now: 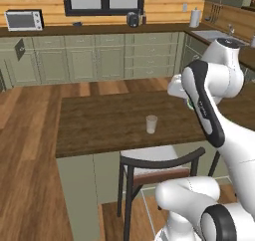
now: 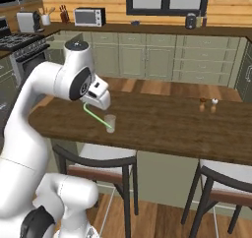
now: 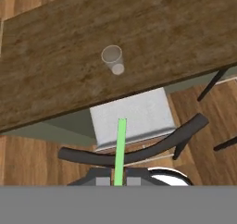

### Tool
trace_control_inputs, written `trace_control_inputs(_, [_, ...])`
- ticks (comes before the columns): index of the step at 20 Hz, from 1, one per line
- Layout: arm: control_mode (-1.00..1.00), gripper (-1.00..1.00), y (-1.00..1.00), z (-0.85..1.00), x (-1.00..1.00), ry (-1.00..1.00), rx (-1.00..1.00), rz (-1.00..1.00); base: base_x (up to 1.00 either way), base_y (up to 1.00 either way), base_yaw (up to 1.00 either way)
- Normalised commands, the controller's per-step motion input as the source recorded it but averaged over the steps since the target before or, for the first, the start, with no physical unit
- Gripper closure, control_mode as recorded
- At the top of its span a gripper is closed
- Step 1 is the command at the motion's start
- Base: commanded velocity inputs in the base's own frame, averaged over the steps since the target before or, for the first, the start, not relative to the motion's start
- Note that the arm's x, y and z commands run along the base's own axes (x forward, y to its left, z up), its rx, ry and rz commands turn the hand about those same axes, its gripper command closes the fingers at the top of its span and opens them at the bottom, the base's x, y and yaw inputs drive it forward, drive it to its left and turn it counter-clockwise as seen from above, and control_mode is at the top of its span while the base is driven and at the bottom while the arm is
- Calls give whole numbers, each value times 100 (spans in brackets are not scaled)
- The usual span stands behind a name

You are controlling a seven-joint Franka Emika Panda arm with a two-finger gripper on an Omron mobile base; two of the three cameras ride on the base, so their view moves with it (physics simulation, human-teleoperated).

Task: Take a straw from the drawer in front and place it inside the glass cup on the dining counter.

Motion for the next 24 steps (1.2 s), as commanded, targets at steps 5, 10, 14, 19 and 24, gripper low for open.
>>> trace_control_inputs(5, [-100, 100, -10, 59, 4, 0, 44, 18, 0, 0, 0])
trace_control_inputs(10, [-100, 100, -4, 33, 0, 0, 55, 12, 0, 0, 0])
trace_control_inputs(14, [-100, 100, 4, 2, 9, 0, 46, 3, 0, 0, 0])
trace_control_inputs(19, [-100, 100, 34, -7, 48, 0, 32, 1, 0, 0, 0])
trace_control_inputs(24, [-100, 100, 40, -24, 68, 0, 17, 0, 0, 0, 0])
